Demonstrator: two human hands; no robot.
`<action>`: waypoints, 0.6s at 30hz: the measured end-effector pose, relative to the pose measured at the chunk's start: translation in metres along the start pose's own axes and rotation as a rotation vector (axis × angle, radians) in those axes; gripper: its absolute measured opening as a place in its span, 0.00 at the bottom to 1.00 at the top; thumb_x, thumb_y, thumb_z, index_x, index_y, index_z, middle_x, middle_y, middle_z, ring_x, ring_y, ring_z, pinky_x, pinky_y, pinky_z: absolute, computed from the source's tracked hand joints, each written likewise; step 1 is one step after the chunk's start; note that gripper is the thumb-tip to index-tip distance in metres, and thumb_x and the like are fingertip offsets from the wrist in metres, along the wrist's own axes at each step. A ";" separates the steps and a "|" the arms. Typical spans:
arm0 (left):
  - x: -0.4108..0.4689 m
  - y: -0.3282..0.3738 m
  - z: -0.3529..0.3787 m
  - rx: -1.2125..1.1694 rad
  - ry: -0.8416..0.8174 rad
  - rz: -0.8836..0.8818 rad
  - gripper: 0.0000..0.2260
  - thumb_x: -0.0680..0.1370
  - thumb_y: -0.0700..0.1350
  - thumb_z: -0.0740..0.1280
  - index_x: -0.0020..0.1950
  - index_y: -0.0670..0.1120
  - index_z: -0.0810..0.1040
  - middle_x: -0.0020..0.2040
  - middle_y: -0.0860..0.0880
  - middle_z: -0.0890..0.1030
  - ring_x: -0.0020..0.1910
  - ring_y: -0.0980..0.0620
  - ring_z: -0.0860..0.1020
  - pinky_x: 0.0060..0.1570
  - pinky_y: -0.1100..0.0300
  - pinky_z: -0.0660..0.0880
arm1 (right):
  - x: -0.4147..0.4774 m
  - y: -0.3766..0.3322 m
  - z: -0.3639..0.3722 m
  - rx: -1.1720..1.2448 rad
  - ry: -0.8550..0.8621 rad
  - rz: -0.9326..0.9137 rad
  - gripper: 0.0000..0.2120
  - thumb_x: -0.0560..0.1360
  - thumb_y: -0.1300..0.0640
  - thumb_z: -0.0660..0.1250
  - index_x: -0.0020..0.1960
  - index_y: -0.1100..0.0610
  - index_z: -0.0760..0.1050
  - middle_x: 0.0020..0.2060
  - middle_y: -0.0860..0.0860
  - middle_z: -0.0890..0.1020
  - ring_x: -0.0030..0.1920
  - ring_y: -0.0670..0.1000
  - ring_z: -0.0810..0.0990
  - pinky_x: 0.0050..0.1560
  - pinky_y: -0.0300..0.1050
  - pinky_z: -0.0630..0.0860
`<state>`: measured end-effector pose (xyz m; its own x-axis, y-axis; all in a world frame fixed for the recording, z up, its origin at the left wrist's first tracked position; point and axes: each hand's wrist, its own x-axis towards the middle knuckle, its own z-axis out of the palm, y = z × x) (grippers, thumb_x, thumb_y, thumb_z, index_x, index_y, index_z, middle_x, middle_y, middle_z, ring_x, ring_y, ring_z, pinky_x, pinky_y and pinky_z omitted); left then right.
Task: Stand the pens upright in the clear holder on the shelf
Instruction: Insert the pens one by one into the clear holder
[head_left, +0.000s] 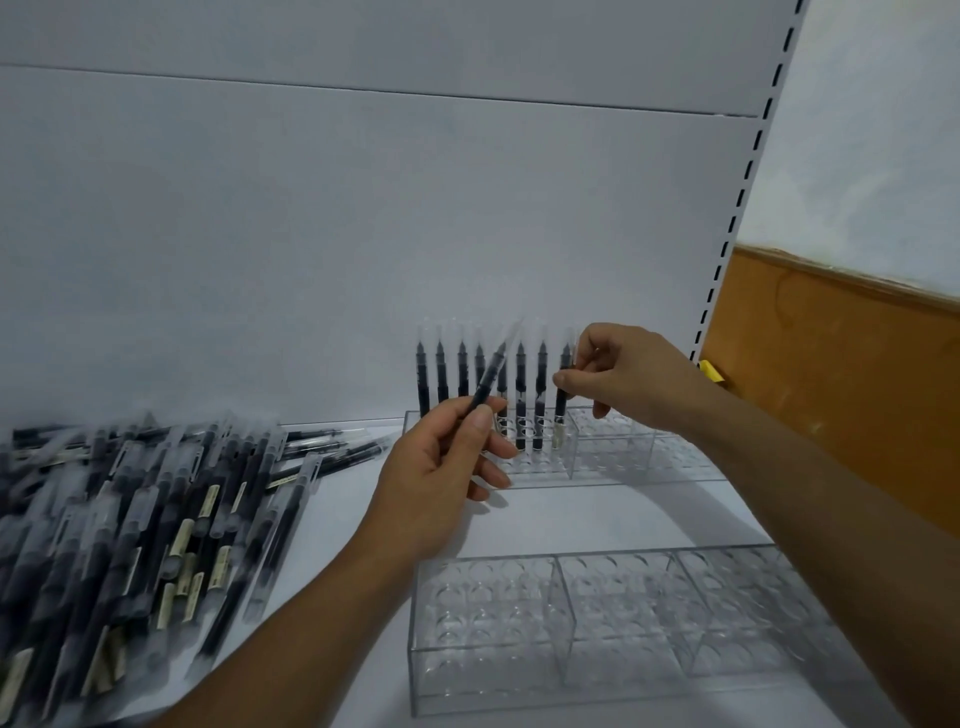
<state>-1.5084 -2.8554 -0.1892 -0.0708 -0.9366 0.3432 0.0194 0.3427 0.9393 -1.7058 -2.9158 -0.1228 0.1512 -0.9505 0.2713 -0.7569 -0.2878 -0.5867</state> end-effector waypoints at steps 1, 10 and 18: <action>0.000 0.000 0.000 -0.001 0.003 0.003 0.09 0.80 0.46 0.59 0.54 0.53 0.78 0.38 0.51 0.83 0.33 0.54 0.80 0.32 0.65 0.75 | 0.000 0.000 -0.001 -0.046 -0.012 0.003 0.11 0.73 0.46 0.72 0.42 0.53 0.75 0.38 0.46 0.84 0.32 0.44 0.81 0.44 0.48 0.80; 0.000 0.004 -0.002 0.180 0.023 0.147 0.11 0.76 0.55 0.60 0.55 0.58 0.77 0.39 0.53 0.83 0.35 0.54 0.81 0.37 0.62 0.77 | -0.020 -0.024 -0.006 0.328 -0.211 -0.219 0.11 0.69 0.46 0.72 0.45 0.53 0.82 0.30 0.51 0.79 0.30 0.43 0.76 0.32 0.32 0.69; 0.002 0.005 -0.002 0.522 0.005 0.272 0.09 0.79 0.61 0.56 0.58 0.70 0.70 0.41 0.62 0.82 0.41 0.60 0.81 0.41 0.61 0.77 | -0.021 -0.026 0.002 0.534 -0.264 -0.259 0.12 0.70 0.51 0.70 0.51 0.55 0.83 0.31 0.51 0.77 0.33 0.54 0.68 0.32 0.44 0.64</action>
<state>-1.5060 -2.8552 -0.1835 -0.1276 -0.8096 0.5729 -0.4578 0.5605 0.6901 -1.6884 -2.8890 -0.1146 0.4890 -0.8198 0.2980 -0.2652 -0.4652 -0.8446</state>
